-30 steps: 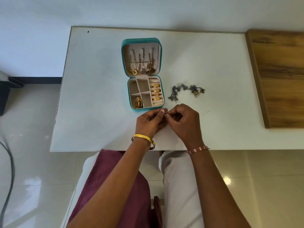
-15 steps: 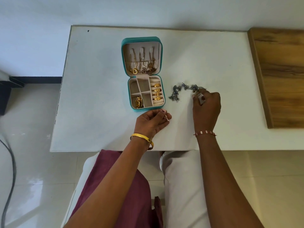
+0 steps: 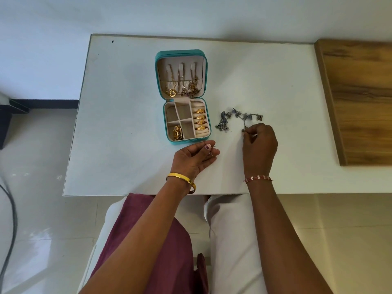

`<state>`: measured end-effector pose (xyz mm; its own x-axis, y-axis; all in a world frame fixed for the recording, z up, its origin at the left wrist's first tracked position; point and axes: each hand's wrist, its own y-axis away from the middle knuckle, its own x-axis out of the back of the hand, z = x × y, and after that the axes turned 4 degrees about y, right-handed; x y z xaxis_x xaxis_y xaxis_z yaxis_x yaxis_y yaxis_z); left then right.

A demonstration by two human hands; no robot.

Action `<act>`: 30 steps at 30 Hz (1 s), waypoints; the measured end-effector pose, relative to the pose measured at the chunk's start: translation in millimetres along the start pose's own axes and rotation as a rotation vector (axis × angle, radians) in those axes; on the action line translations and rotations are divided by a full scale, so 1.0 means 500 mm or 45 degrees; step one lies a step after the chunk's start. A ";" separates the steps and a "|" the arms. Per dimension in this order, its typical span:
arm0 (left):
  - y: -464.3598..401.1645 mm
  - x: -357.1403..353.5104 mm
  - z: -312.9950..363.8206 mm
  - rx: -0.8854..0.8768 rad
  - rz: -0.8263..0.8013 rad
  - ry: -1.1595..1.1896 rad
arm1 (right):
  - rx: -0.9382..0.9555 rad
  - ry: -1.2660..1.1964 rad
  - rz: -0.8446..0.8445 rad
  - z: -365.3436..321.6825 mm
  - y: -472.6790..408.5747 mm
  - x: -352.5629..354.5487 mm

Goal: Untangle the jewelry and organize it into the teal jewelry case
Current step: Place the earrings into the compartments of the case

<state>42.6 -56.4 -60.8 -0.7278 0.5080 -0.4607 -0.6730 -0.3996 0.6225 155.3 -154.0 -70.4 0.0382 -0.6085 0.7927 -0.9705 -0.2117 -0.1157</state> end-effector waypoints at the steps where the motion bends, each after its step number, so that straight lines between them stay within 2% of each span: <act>1: 0.000 0.000 0.000 0.003 0.003 0.001 | 0.021 -0.030 -0.003 -0.001 0.004 0.000; 4: 0.001 -0.002 0.002 0.018 0.018 0.011 | 0.029 -0.180 0.013 -0.014 0.016 0.006; 7: 0.004 -0.004 0.003 0.025 0.032 0.023 | -0.105 -0.393 0.029 -0.028 0.026 0.015; 10: 0.006 -0.005 0.004 0.026 0.042 0.013 | -0.325 -0.597 -0.171 -0.030 0.040 0.024; 12: 0.011 -0.007 0.003 0.013 0.061 -0.007 | -0.361 -0.628 -0.277 -0.033 0.050 0.028; 17: 0.040 -0.002 0.010 -0.195 0.236 -0.202 | -0.245 -0.587 -0.372 -0.076 0.068 0.039; 21: 0.063 0.003 0.045 -0.401 0.319 -0.239 | -0.158 -0.649 -0.506 -0.126 0.075 0.036; 25: 0.060 -0.011 0.103 -0.546 0.371 -0.362 | -0.071 -0.643 -0.496 -0.184 0.050 0.025; 27: 0.041 -0.015 0.136 -0.564 0.413 -0.452 | -0.039 -0.578 -0.478 -0.208 0.025 0.010; 30: 0.000 -0.013 0.175 -0.476 0.498 -0.666 | 0.005 -0.419 -0.494 -0.228 -0.013 -0.018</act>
<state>58.9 7.0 -2.2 -0.8281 0.5347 0.1684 -0.4459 -0.8104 0.3801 134.2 -59.9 -8.4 0.4696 -0.6930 0.5471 -0.8688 -0.4728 0.1470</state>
